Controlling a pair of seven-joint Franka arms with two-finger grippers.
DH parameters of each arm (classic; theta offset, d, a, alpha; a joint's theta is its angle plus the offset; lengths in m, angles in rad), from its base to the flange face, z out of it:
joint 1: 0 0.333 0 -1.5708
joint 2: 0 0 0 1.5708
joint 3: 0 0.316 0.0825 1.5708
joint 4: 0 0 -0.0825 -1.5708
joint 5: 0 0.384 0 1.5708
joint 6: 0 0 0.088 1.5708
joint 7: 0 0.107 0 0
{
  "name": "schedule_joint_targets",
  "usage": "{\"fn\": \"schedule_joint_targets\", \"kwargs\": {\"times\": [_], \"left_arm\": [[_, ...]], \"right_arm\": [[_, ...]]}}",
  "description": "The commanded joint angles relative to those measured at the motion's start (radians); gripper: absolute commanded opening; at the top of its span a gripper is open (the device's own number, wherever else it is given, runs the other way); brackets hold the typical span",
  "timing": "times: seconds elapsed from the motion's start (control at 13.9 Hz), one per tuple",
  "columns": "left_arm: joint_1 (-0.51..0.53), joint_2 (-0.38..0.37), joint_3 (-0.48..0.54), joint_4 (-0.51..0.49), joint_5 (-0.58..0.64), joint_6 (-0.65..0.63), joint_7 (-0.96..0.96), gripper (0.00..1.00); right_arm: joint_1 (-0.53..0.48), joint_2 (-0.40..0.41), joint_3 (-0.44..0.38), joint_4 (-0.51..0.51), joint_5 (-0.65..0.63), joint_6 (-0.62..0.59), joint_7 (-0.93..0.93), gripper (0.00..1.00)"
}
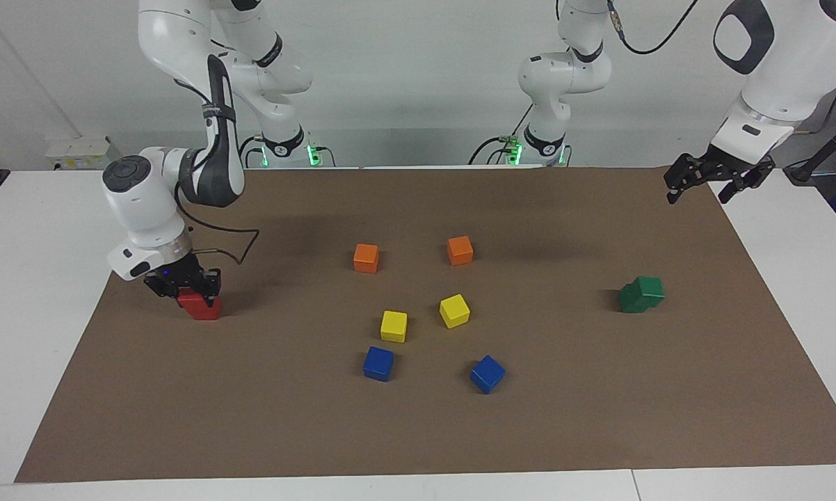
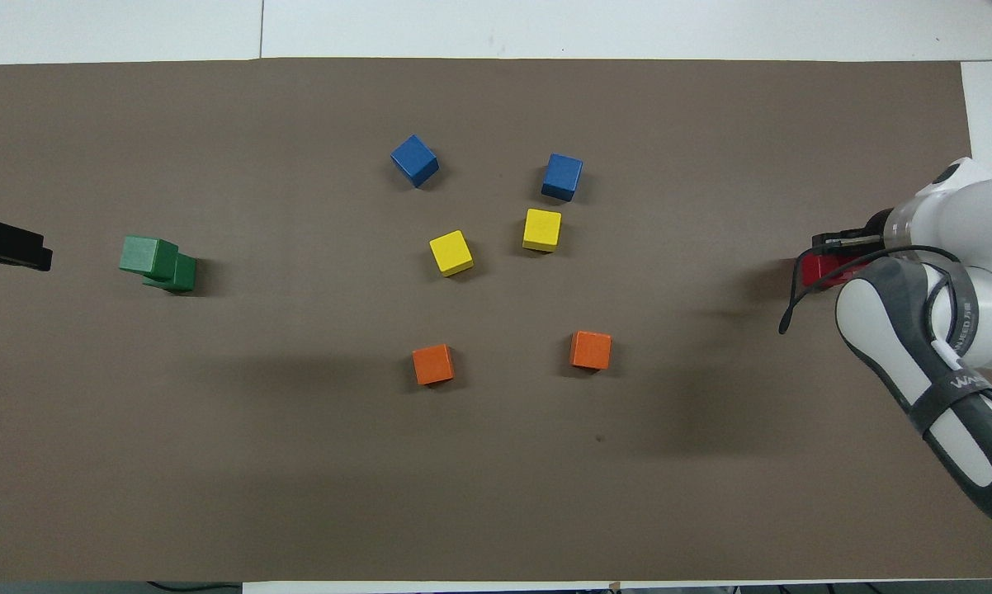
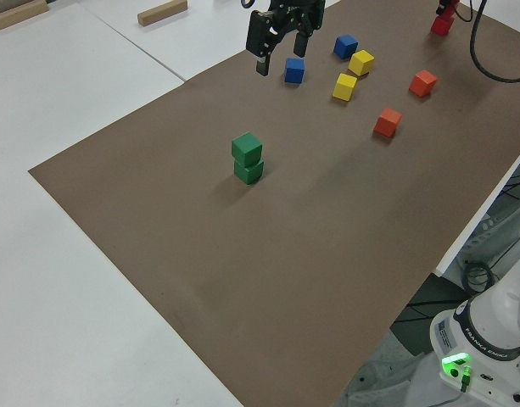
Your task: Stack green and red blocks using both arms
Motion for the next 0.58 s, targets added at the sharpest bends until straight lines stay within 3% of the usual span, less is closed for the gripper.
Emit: {"fn": "schedule_joint_targets", "kwargs": {"times": [0.0,0.14,0.22,0.29,0.51], "left_arm": [[-0.017,-0.051,0.006,-0.069,-0.009,0.033,-0.039,1.0],[-0.015,-0.051,0.008,-0.064,-0.009,0.053,-0.041,1.0],[-0.015,-0.051,0.006,-0.061,-0.012,0.051,-0.042,1.0],[-0.018,-0.055,0.006,-0.059,-0.012,0.047,-0.042,1.0],[-0.018,-0.058,0.006,-0.067,-0.013,0.053,-0.039,1.0]], "right_arm": [[-0.022,-0.024,0.011,-0.068,-0.001,0.08,-0.018,0.0],[-0.02,-0.024,0.011,-0.068,-0.001,0.081,-0.01,0.0],[-0.02,-0.024,0.011,-0.068,-0.001,0.08,-0.01,0.12],[-0.02,-0.026,0.011,-0.068,-0.001,0.077,-0.012,0.99],[-0.02,-0.03,0.01,-0.045,-0.003,0.022,-0.021,1.0]]}}
